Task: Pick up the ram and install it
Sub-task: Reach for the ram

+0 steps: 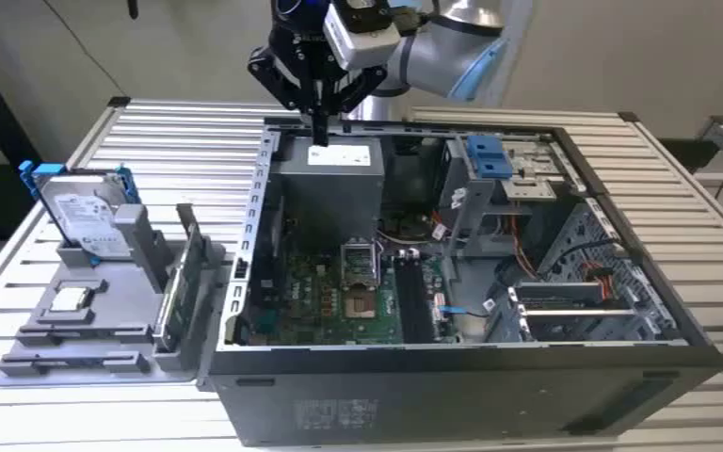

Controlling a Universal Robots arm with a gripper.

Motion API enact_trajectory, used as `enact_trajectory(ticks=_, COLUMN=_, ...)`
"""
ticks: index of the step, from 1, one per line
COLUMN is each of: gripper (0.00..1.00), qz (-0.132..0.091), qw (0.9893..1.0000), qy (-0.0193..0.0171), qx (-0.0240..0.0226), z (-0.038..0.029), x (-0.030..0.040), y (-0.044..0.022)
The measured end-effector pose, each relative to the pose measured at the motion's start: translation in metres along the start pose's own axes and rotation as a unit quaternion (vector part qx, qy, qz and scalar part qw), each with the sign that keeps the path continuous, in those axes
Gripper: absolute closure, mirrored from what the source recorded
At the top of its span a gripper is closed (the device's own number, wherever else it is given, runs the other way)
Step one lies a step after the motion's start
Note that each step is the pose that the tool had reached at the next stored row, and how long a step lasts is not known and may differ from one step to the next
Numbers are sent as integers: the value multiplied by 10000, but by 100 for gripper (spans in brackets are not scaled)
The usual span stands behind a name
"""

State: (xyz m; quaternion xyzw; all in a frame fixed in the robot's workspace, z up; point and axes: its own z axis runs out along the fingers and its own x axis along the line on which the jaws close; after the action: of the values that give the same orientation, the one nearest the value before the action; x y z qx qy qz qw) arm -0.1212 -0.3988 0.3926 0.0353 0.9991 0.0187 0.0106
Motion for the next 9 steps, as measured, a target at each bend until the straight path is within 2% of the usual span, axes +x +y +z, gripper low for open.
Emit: enact_trajectory(ticks=9, gripper=89, qz=0, qw=10000, qy=-1, qx=3, z=0, x=1, y=0)
